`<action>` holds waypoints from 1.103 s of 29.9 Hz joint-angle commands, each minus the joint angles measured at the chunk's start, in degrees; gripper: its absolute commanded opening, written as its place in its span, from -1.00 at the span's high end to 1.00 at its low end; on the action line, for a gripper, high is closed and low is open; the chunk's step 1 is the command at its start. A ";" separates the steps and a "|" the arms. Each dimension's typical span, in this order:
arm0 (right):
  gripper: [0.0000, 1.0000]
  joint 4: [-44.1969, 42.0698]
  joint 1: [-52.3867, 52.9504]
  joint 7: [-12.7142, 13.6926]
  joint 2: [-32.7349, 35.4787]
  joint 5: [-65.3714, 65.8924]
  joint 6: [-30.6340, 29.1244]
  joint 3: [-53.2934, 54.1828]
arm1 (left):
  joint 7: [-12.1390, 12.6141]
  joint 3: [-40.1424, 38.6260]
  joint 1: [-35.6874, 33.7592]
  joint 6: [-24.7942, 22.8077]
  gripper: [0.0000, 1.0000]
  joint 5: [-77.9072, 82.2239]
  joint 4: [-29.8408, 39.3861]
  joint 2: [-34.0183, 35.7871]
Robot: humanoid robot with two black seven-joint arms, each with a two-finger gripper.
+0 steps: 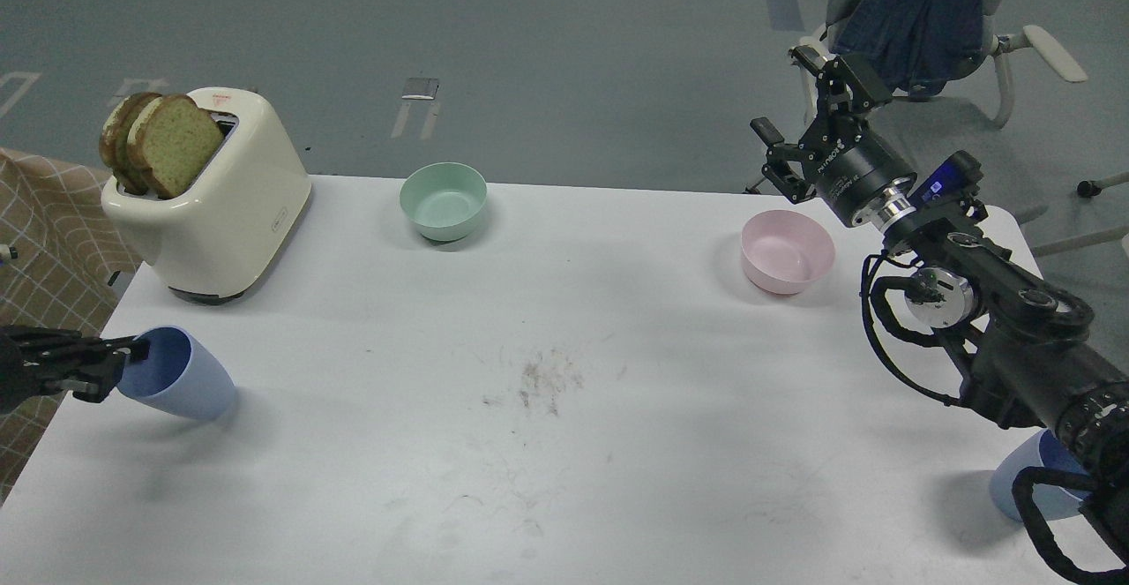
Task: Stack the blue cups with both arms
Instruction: 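Lift the blue cup with the left gripper and set it upright mid-table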
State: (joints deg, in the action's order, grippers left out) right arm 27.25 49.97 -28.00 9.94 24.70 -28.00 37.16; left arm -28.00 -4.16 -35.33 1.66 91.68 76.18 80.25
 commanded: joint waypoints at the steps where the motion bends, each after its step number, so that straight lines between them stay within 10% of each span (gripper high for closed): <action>1: -1.00 0.08 1.09 0.00 0.70 0.00 0.00 0.01 | 0.00 -1.11 -4.91 0.53 1.00 0.07 2.03 0.34; 8: -1.00 0.00 4.96 0.00 0.96 0.00 0.00 -0.07 | 0.00 -1.11 -15.18 -1.21 1.00 2.43 8.18 -1.84; 15: -1.00 -0.09 8.83 0.00 0.79 0.00 0.00 -2.44 | 0.00 -0.85 -26.27 -12.81 1.00 6.67 7.67 -19.31; 33: -1.00 -0.09 12.35 0.00 0.87 0.00 0.00 -5.70 | 0.00 -0.23 -29.97 -22.23 1.00 7.45 -3.93 -50.10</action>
State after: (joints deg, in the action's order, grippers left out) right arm 27.13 62.29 -28.00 10.83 24.73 -28.00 31.58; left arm -27.99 -4.59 -65.31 -20.06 98.57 73.67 32.85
